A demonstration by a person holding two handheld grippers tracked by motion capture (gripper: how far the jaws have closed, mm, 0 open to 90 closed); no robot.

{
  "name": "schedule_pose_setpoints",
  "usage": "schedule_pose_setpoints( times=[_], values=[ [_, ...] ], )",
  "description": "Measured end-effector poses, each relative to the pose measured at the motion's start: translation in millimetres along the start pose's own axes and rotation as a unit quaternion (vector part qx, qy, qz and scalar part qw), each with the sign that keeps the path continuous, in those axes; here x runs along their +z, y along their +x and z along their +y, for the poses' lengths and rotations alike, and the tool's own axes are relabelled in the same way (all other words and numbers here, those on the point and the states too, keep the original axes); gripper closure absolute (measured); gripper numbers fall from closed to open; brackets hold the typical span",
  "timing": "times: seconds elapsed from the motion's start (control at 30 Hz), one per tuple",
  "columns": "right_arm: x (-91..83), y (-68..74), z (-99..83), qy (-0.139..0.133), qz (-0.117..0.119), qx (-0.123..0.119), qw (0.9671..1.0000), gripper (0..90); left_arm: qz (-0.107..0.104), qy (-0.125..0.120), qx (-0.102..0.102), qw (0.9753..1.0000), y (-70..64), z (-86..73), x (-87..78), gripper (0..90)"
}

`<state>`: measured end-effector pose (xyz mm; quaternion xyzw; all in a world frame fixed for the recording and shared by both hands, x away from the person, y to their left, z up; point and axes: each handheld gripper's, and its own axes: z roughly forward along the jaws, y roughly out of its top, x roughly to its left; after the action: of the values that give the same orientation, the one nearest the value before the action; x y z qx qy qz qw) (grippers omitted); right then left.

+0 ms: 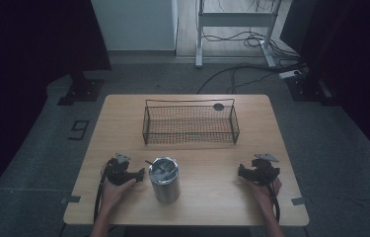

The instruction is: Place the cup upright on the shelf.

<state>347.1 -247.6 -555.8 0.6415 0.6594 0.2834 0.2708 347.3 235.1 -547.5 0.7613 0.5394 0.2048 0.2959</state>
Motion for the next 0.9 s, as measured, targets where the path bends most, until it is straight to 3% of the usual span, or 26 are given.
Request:
schedule_pose_setpoints(
  times=[0.3, 0.53, 0.7, 0.9],
  values=[
    [-1.0, -0.3, -1.1, -0.003, 0.003, -0.002, 1.0, 4.6, -0.001, 0.0, 0.0, 1.0, 0.4, 0.2, 0.2, 5.3],
    [-0.9, -0.2, -0.9, -0.003, 0.002, -0.002, 1.0, 4.4, 0.015, -0.008, -0.015, 0.9997, 4.3, -0.1, -2.3, 13.2],
    [-0.5, -0.6, -0.5, -0.001, 0.004, -0.003, 1.0, 3.9, 0.002, -0.031, -0.027, 0.9992, 4.6, 0.3, -15.8, 14.3],
    [0.1, -1.0, 0.2, 0.0, 0.004, -0.005, 1.0, 3.4, 0.007, -0.041, -0.016, 0.999, 2.6, -3.5, -32.0, 13.8]
  ],
)
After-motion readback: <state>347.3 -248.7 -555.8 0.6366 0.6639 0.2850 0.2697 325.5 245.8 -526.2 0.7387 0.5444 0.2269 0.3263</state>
